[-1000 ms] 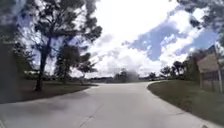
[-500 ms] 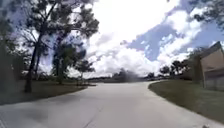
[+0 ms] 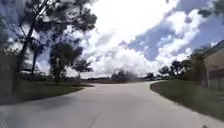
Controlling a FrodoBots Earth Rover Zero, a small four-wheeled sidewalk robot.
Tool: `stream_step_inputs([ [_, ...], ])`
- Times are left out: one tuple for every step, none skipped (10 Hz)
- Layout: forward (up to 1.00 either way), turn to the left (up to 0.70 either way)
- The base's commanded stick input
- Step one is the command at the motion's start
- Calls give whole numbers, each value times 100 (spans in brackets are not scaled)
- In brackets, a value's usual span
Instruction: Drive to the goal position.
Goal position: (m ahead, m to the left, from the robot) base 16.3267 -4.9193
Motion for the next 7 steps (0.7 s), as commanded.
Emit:
stream_step_inputs([
  [100,0],
  [100,0],
  [100,0],
  [100,0],
  [100,0],
  [100,0],
  [100,0],
])
